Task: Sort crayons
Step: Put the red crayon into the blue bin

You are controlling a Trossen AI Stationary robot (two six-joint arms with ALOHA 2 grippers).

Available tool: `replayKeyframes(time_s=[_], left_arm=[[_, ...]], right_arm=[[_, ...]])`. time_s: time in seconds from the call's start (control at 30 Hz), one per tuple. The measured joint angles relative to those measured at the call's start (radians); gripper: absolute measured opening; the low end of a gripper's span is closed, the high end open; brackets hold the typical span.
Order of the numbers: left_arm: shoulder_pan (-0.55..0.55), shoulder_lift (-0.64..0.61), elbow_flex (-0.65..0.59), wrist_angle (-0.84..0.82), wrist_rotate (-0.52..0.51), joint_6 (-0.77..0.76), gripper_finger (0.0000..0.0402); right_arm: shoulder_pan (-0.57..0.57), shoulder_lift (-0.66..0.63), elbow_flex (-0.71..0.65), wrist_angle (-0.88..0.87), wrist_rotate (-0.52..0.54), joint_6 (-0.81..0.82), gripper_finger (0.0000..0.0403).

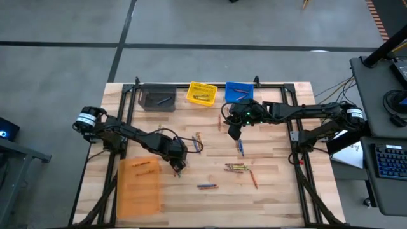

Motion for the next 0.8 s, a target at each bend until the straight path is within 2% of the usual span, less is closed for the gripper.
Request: replayKeyframes(time_s=[0.43, 0.63, 0.8], left_arm=[[0.005, -0.010, 0.020, -0.012, -0.004, 0.029, 0.0088], [0.006, -0.027, 0.048, -0.015, -0.072, 0.088, 0.0088], [0.005, -0.029, 0.061, -0.012, -0.079, 0.087, 0.0088]], right_arm=[[0.000, 0.000, 0.000, 0.001, 0.000, 0.000, 0.0069], [0.000, 0.000, 0.000, 0.007, 0.000, 0.000, 0.0072], [0.000, 0.000, 0.000, 0.008, 0.000, 0.000, 0.0070]])
